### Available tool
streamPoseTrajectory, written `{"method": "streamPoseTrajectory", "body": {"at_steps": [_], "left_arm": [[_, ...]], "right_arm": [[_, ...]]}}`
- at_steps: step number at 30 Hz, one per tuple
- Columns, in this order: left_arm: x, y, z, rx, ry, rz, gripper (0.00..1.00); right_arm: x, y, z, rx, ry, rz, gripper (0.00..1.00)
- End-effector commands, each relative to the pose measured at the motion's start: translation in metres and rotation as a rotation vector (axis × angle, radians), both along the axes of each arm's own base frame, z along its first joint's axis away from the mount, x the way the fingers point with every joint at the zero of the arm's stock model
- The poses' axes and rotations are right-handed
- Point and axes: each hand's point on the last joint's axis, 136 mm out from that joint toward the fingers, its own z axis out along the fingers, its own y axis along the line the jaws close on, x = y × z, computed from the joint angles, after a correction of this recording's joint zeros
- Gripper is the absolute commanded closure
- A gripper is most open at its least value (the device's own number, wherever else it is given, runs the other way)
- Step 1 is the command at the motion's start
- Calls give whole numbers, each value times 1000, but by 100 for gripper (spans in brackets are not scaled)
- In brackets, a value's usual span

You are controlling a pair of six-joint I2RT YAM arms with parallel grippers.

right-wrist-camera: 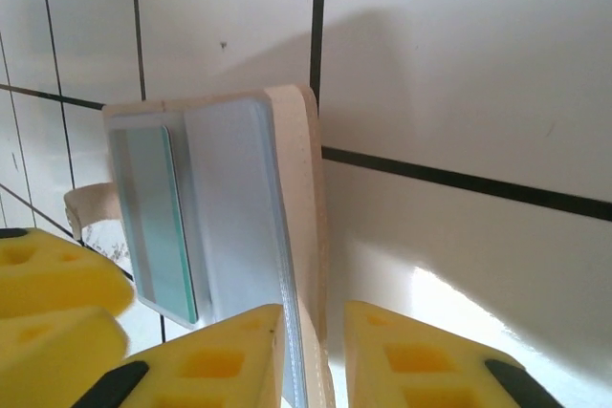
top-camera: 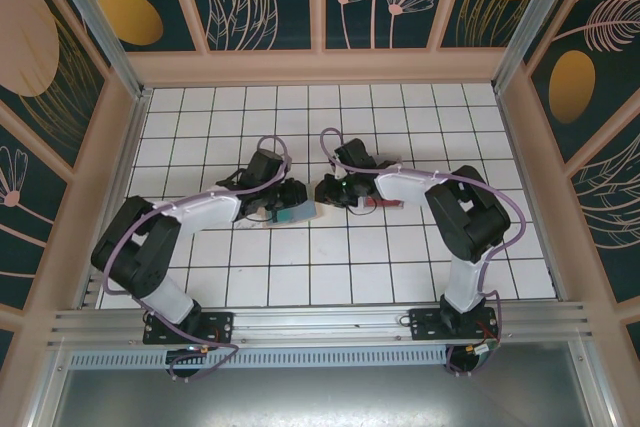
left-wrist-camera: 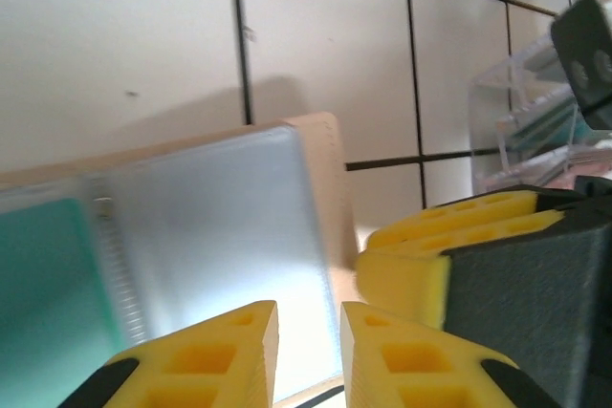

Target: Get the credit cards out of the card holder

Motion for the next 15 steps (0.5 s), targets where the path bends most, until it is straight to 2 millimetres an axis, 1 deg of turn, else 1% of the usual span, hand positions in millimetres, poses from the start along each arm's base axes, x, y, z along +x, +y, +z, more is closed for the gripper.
{"method": "streamPoseTrajectory", "body": {"at_steps": [1,4,7,11,15], "left_arm": [[1,39,1,75,-16,124,76],[-3,61,-9,113,4,177,77],[-8,73,-19,155,27,201,78],[-12,81,-29,177,51,222,78],[-13,85,-35,197,60,234,78]], "right_arm": [[17,-1,22,-1,-61,-21,75],[23,4,33,5,-85,-13,74],[29,8,45,4,-128,-14,70],[32,18,59,25,-170,0,68],[26,38,63,74,-169,74,68]]}}
